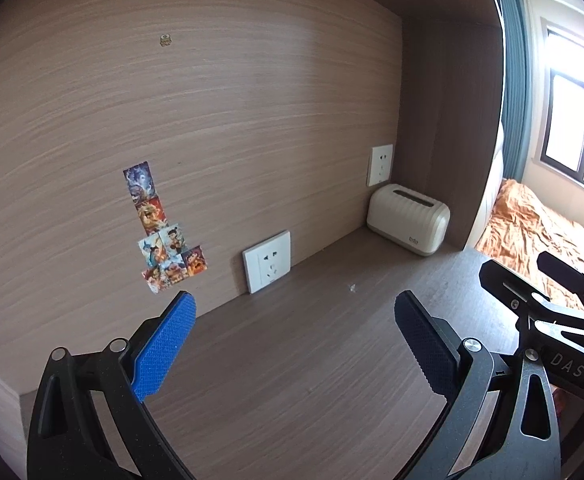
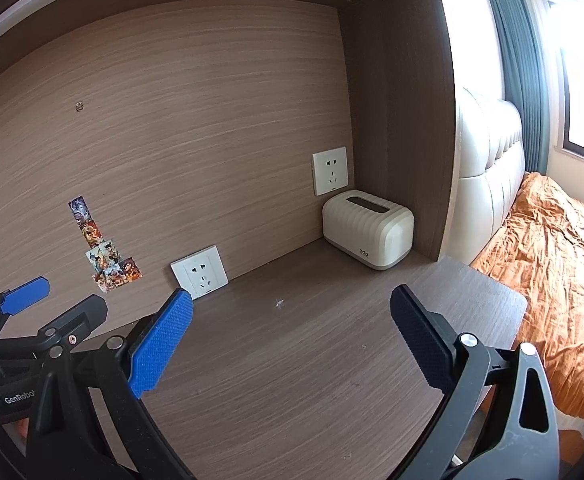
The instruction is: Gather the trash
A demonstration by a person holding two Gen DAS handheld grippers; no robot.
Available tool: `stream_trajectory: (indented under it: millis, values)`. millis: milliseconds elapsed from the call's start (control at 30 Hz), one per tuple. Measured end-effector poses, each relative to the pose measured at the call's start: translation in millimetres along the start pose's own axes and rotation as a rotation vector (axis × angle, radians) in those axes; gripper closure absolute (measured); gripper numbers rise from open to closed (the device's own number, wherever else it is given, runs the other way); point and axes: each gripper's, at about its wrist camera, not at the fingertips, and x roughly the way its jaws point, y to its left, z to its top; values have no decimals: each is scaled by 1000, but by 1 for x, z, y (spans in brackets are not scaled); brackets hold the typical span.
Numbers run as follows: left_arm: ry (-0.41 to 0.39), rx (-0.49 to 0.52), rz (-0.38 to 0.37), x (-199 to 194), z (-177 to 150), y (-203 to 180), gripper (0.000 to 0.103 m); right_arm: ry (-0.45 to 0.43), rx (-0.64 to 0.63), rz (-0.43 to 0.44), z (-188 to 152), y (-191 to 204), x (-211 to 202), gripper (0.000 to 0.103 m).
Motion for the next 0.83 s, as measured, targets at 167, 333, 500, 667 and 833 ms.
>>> stream_trajectory:
  millis: [167, 333, 500, 667, 833]
  values:
    - [8, 4, 3, 3, -1, -2, 5, 0, -8, -14, -2, 1, 1, 4]
    - [-21, 18, 33, 0, -1, -5, 5, 0, -11, -20, -2, 2, 1, 4]
    - [-20, 16, 25, 1, -1, -3, 5, -1, -11, -24, -1, 2, 1, 4]
    - [6, 5, 19, 5, -1, -2, 5, 7, -9, -29, -2, 2, 3, 4]
    - [23, -3, 16, 9, -2, -2, 5, 18, -7, -33, -3, 1, 6, 4]
